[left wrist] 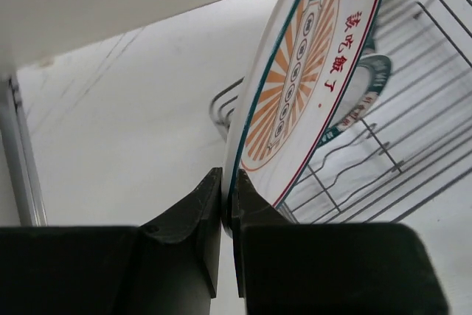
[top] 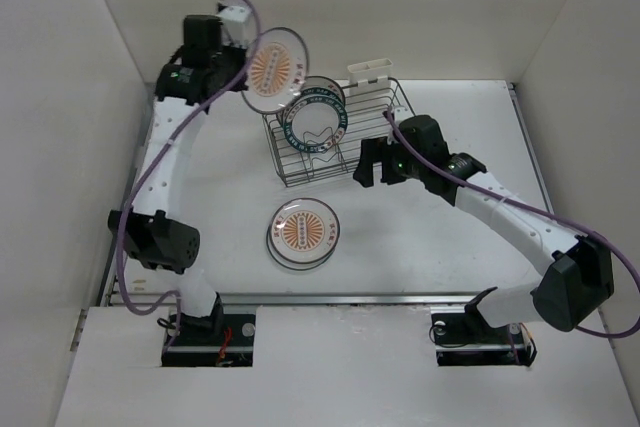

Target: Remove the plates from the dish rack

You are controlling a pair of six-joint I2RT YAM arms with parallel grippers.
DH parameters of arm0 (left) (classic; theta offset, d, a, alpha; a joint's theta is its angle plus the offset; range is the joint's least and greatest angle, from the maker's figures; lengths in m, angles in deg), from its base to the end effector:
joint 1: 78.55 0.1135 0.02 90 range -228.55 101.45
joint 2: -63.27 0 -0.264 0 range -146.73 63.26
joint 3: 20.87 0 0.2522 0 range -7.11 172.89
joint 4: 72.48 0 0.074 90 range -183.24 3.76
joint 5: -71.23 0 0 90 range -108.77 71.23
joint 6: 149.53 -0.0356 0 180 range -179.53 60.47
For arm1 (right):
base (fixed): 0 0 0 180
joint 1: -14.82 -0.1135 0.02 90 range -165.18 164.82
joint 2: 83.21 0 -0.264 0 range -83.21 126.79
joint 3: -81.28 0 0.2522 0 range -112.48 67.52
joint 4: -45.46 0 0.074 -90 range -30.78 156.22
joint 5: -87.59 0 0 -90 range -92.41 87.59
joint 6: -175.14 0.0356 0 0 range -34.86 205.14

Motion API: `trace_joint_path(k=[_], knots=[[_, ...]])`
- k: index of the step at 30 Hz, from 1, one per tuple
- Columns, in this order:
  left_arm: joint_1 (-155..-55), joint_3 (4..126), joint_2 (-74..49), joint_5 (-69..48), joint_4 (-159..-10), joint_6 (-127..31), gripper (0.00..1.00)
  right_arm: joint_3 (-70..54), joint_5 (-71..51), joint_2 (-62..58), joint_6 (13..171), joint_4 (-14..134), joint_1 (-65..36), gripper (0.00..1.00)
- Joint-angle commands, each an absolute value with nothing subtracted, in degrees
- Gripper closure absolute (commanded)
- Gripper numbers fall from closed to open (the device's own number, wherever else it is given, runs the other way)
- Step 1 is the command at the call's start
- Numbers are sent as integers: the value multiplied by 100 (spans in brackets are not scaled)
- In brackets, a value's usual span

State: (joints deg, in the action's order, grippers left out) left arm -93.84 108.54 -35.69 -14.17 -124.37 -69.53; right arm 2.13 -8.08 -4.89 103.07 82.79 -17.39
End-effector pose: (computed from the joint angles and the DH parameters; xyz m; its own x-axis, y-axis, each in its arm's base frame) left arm 0.3662 -0.1031 0.4621 -0.2891 0.2585 -0.9218 0.3910 0.9108 0.1328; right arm 0.2576 0.1664 0.3106 -0.6628 -0.0555 -0.7467 -0.4137 0.8584 0.3034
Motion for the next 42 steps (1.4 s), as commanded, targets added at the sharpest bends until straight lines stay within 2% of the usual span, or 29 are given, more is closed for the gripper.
trace_joint_path(k=[1, 2, 6, 10, 15, 18, 23, 27, 32, 37, 41, 42], knots=[[-8210, 10927, -2824, -1265, -12623, -5604, 100, 116, -716, -526, 10447, 8032, -1700, 0], [-7598, 10778, -2649, -1027, -12693, -5454, 100, 116, -716, -525, 10499, 8031, -1648, 0], [-6330, 9873, -2349, 195, -13017, -5250, 100, 177, -716, -525, 10553, 7856, -1647, 0], [-5703, 9125, -2620, 1004, -13815, -5750, 100, 230, -716, -525, 10605, 7750, -1647, 0], [-5009, 8405, -3656, 2048, -14530, -6383, 100, 230, -716, -525, 10658, 7698, -1594, 0], [-4762, 8228, -4351, 2131, -14803, -6840, 100, 108, -716, -525, 10658, 7698, -1542, 0], [-4586, 8008, -4878, 1595, -14618, -7051, 100, -323, -882, -227, 10501, 7382, -1427, 0], [-4586, 8200, -5283, 1437, -14853, -7192, 100, -1243, -944, 423, 10088, 7328, -1427, 0], [-4638, 8438, -5468, 1419, -15058, -7324, 87, -2335, -944, 1705, 9455, 7530, -1375, 0], [-4770, 8438, -5469, 893, -15233, -7535, 77, -3152, -778, 2620, 9384, 7372, -1261, 0], [-4770, 8438, -5240, 646, -15233, -7675, 55, -3907, -926, 3227, 9384, 7153, -1137, 0], [-4770, 8369, -5170, 646, -15233, -7737, 42, -4023, -927, 3463, 9288, 7153, -1076, 0]])
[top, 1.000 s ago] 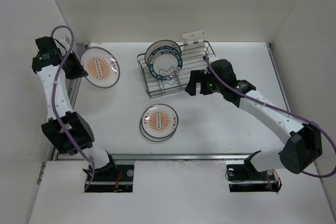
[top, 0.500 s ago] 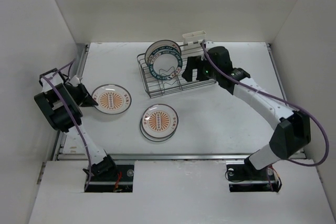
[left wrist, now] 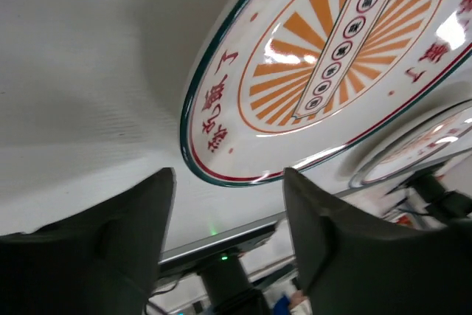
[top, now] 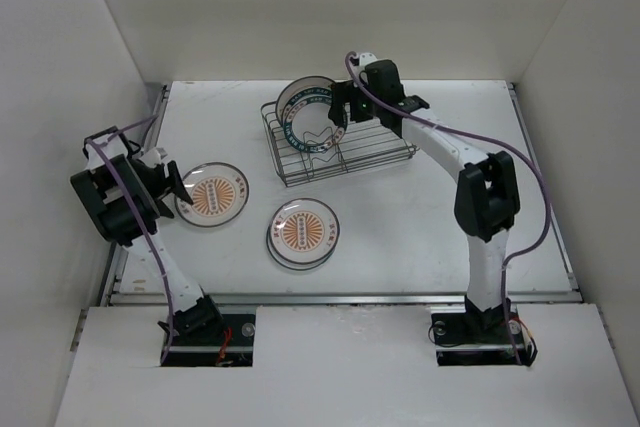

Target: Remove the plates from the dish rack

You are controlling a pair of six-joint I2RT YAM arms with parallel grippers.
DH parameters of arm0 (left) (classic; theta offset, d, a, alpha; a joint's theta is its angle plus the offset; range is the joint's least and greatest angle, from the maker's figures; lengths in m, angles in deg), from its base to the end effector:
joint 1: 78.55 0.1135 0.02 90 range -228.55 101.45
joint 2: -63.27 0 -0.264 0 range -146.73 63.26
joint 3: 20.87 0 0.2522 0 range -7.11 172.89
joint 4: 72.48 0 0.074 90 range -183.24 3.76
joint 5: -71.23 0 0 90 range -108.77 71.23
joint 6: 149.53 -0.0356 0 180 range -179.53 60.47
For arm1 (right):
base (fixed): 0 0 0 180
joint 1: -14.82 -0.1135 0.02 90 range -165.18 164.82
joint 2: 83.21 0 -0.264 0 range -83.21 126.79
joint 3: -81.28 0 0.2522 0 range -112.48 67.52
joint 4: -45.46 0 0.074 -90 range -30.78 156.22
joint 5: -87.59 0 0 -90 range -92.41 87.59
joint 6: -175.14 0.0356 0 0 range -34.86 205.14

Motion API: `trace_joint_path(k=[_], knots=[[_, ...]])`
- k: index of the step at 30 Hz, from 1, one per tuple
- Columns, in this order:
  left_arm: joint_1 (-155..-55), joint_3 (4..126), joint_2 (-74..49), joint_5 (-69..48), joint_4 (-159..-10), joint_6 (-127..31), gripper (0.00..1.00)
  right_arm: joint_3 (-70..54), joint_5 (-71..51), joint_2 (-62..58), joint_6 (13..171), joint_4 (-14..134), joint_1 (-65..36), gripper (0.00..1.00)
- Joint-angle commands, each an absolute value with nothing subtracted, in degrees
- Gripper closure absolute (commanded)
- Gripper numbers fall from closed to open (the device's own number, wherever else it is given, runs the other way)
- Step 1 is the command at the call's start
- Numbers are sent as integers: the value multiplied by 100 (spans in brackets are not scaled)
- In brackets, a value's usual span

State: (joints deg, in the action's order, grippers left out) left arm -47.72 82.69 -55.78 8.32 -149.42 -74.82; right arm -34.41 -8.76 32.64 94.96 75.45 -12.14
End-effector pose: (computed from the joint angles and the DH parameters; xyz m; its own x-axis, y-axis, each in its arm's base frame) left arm 0.3404 0.1843 0.1713 -0.9522 -0.2949 -0.0791 -0.2299 0.8629 -0.4501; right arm 0.4277 0.2220 0.2954 -0.5325 -0.0807 -0.8426 -0.4516 0.8690 0.2022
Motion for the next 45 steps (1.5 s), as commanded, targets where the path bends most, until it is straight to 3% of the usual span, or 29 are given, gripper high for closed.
trace_joint_path(k=[1, 5, 10, 15, 16, 19, 24, 26, 29, 37, 38, 42, 45], knots=[[-4770, 8368, -5100, 541, -15233, -7738, 37, -4137, -927, 3596, 9157, 7153, -1076, 0], [-4893, 8245, -4591, 76, -15181, -7738, 23, -4682, -1041, 4185, 8874, 7205, -1076, 1], [-5472, 8306, -3975, -162, -15181, -7676, 21, -4928, -1374, 4555, 8760, 7082, -1023, 12], [-6763, 8963, -3544, -68, -15181, -7510, 14, -4701, -1428, 4547, 8707, 6819, -1023, 45], [-7227, 9122, -3596, 29, -15181, -7509, 12, -4596, -1428, 4477, 8655, 6749, -1023, 58], [-7774, 9930, -4147, 310, -15119, -7124, 10, -4078, -1428, 4152, 8654, 6459, -1023, 78], [-8470, 11607, -5440, 312, -14943, -6385, 8, -3629, -1428, 3747, 8654, 6353, -1023, 99], [-8619, 12075, -6088, -36, -15057, -6262, 8, -3540, -1367, 3658, 8602, 6353, -1023, 100], [-8752, 12577, -6513, -592, -15260, -6191, 14, -3408, -1366, 3509, 8540, 6353, -1023, 100], [-8752, 12314, -6514, -989, -14882, -6138, 53, -3119, -1244, 2868, 8487, 6186, -1023, 100], [-8752, 12314, -6514, -989, -14812, -6138, 69, -3118, -1243, 2763, 8487, 6186, -1023, 100], [-8752, 12367, -6567, -989, -14680, -6138, 96, -3118, -1103, 2447, 8487, 6308, -1023, 100], [-8752, 12639, -6707, -989, -14628, -6138, 100, -3118, -1050, 2096, 8487, 6466, -1023, 100]])
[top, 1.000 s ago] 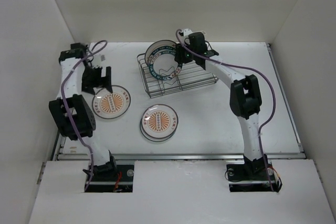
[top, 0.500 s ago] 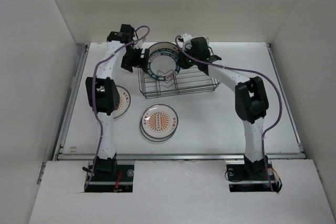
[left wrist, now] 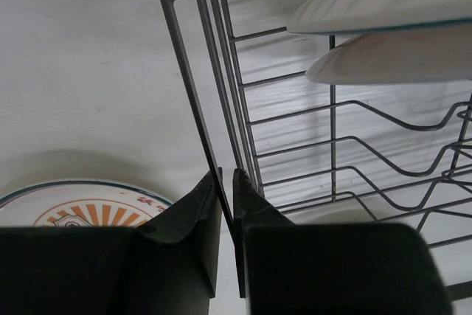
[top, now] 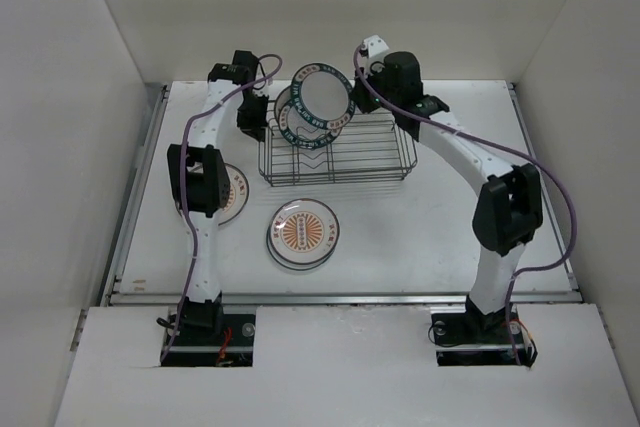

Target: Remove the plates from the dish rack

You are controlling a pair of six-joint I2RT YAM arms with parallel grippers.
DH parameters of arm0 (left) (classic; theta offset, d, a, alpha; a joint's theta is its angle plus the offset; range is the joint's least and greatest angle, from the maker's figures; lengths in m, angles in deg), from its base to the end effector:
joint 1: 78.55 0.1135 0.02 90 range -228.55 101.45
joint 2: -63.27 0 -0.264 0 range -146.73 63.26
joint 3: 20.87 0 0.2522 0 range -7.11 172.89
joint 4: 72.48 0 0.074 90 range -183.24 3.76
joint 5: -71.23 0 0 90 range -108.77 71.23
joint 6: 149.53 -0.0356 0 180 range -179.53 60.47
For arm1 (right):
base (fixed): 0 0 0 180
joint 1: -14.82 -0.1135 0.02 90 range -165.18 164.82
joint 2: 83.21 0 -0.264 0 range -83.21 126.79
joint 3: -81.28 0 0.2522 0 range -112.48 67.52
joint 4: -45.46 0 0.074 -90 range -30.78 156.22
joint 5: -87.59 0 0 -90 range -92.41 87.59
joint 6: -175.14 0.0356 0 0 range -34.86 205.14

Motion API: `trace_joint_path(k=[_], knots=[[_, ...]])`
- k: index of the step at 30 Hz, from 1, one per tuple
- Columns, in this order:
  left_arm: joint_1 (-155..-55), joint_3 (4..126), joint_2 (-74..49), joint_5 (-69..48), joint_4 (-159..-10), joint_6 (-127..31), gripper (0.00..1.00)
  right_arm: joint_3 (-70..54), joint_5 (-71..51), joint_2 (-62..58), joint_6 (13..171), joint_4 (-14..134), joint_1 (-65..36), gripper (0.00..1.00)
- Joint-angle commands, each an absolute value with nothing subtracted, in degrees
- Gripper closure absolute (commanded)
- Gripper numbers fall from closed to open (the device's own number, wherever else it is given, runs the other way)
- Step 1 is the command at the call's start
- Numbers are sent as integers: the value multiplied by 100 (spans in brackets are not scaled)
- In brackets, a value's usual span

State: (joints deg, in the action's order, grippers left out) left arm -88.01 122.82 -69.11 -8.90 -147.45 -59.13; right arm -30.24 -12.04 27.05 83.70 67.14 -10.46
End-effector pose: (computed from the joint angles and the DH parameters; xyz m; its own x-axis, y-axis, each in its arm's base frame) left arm 0.4859 -0.0872 0.2602 -0.8856 0.1406 -0.4426 0.2308 0.9603 -0.1567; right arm 0.4186 0.2043 0.3286 -0.3012 -0.1697 -0.9383 -0.5705 0.8205 0.0348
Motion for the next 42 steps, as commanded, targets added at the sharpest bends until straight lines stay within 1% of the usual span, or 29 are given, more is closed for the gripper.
trace_joint_path(k=[1, 6, 8, 10, 12, 16, 17, 19, 20, 21, 23, 26, 30, 36, 41, 42], knots=[[-8752, 12761, -6708, -989, -14627, -6138, 100, -3118, -1050, 1990, 8548, 6589, -1023, 100], [-8752, 12824, -6760, -989, -14478, -6077, 100, -2636, -1180, 1120, 8944, 6906, -1023, 100], [-8752, 12824, -6760, -989, -14407, -6006, 100, -2083, -1252, 619, 9180, 6750, -1023, 100], [-8752, 12824, -6760, -920, -14355, -5875, 100, -1627, -1252, 390, 9348, 6608, -1023, 100], [-8752, 12824, -6760, -919, -14302, -5787, 100, -1563, -1252, 327, 9488, 6608, -1023, 100], [-8752, 12824, -6760, -867, -14188, -5716, 100, -1361, -2128, 108, 9805, 6888, -1023, 100], [-8752, 12824, -6760, -866, -14188, -5716, 100, -1134, -2714, 47, 9893, 6889, -1023, 100], [-8752, 12824, -6760, -866, -14188, -5716, 100, -826, -3315, -85, 10164, 6942, -1075, 100], [-8752, 12824, -6760, -866, -14188, -5716, 100, -659, -3709, -86, 10253, 6942, -1180, 100], [-8752, 12824, -6760, -805, -14188, -5716, 100, -309, -3861, -86, 10332, 7003, -1260, 100], [-8752, 12824, -6760, -805, -14188, -5716, 100, 0, -4046, -86, 10517, 7055, -1470, 100], [-8752, 12824, -6760, -805, -14188, -5716, 100, 649, -3925, -24, 10666, 7056, -2084, 100], [-8752, 12824, -6699, -805, -14240, -5716, 100, 1099, -3810, 29, 11237, 6389, -2210, 100], [-8752, 12701, -6593, -805, -14188, -5716, 100, 1206, -3862, 801, 11756, 5748, -2262, 100], [-8752, 12701, -6593, -805, -14188, -5716, 100, 1031, -3398, 1320, 11906, 5781, -2262, 100], [-8752, 12701, -6593, -805, -14188, -5716, 98, 969, -3344, 1434, 11854, 5886, -2262, 100]])
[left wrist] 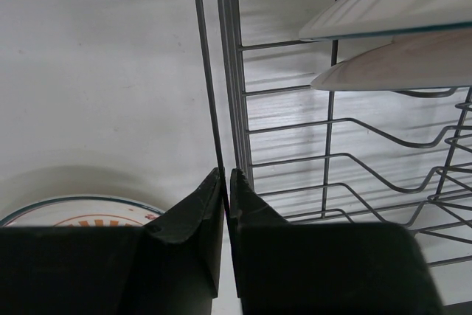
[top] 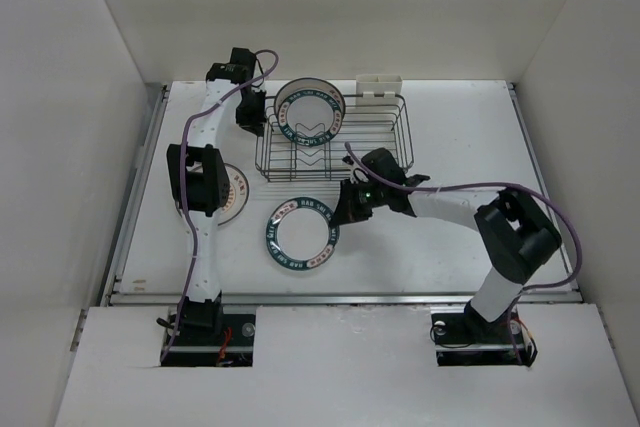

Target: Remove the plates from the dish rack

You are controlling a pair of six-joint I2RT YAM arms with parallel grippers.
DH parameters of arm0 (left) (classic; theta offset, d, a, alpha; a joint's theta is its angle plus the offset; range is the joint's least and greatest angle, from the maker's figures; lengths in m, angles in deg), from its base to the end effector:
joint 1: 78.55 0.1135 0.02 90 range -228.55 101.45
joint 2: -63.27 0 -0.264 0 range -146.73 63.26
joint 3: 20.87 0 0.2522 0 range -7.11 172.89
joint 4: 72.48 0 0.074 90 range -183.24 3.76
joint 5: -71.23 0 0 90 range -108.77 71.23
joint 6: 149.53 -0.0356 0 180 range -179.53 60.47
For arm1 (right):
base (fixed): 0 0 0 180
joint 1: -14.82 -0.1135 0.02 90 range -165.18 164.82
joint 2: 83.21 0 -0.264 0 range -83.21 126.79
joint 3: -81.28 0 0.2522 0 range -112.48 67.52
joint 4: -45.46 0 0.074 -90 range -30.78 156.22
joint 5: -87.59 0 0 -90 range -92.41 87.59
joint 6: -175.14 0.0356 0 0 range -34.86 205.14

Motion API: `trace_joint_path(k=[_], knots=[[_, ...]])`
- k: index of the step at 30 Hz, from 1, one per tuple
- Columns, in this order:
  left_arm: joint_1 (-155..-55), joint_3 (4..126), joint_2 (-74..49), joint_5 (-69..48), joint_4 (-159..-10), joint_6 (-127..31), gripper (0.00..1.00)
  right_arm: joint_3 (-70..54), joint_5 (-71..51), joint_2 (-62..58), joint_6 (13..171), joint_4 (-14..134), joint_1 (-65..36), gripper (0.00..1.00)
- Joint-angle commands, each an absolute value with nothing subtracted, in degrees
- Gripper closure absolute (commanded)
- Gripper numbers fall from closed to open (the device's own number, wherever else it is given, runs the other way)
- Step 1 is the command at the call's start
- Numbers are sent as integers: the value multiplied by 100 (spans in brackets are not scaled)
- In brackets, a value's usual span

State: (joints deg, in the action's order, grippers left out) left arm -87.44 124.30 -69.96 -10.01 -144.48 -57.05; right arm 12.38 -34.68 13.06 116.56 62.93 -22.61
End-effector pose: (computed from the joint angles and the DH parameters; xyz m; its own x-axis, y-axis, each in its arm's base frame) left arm 0.4952 -0.0829 0.2634 -0.8652 0.0920 -0.4929 0.1906 0.9696 -0.1534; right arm 0.2637 0.2258 0.1866 -0.9025 -0.1357 -0.4088 -0.4032 0.6000 0.6909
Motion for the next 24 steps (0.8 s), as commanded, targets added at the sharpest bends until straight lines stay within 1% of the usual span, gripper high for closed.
trace_joint_path(k=[1, 2, 4, 5, 6, 7, 8, 9, 10, 14, 16, 18, 19, 20, 21, 22, 23, 24], knots=[[-8752, 12701, -6541, -805, -14240, -5716, 97, 916, -3292, 1435, 11853, 6026, -2262, 100], [-8752, 12701, -6541, -805, -14240, -5768, 92, 916, -3221, 1435, 11853, 6088, -2262, 85], [-8752, 12701, -6488, -805, -14240, -5769, 85, 916, -2923, 1304, 11801, 6299, -2262, 73], [-8752, 12640, -6427, -805, -14240, -5769, 81, 916, -2835, 1233, 11749, 6370, -2262, 53], [-8752, 12639, -6357, -805, -14171, -5830, 70, 968, -2677, 1172, 11748, 6423, -2262, 44], [-8752, 12639, -6356, -805, -14170, -5830, 63, 968, -2606, 1032, 11670, 6597, -2262, 39], [-8752, 12639, -6287, -857, -14170, -5830, 57, 916, -2518, 970, 11669, 6712, -2323, 36], [-8752, 12639, -6208, -857, -14118, -5830, 51, 916, -2431, 899, 11582, 6835, -2324, 32], [-8752, 12587, -6155, -910, -14117, -5830, 43, 777, -2282, 838, 11529, 6958, -2376, 30], [-8752, 12535, -5847, -1024, -13837, -5944, 31, 408, -2017, 539, 11213, 7608, -2560, 29], [-8813, 12411, -5593, -1251, -13644, -6137, 31, 222, -2017, 443, 10984, 7951, -2561, 29], [-8936, 12262, -5399, -1410, -13257, -6609, 31, -111, -2017, 232, 10843, 8232, -2561, 24], [-9015, 12027, -5285, -1655, -13108, -6821, 31, -243, -2017, 152, 10669, 8312, -2561, 18], [-9233, 11850, -5049, -1814, -12706, -7058, 31, -549, -1877, 73, 10580, 8400, -2561, 15], [-9366, 11640, -4916, -1911, -12476, -7339, 31, -709, -1737, -41, 10483, 8488, -2561, 12], [-9489, 11150, -4793, -1912, -12239, -7629, 31, -876, -1561, -42, 10334, 8636, -2561, 10], [-9707, 10910, -4583, -1860, -12010, -8189, 32, -1025, -1264, -94, 10263, 8699, -2457, 7], [-9814, 10699, -4502, -1772, -11703, -8438, 35, -1314, -1148, -94, 10202, 8752, -2386, 7]])
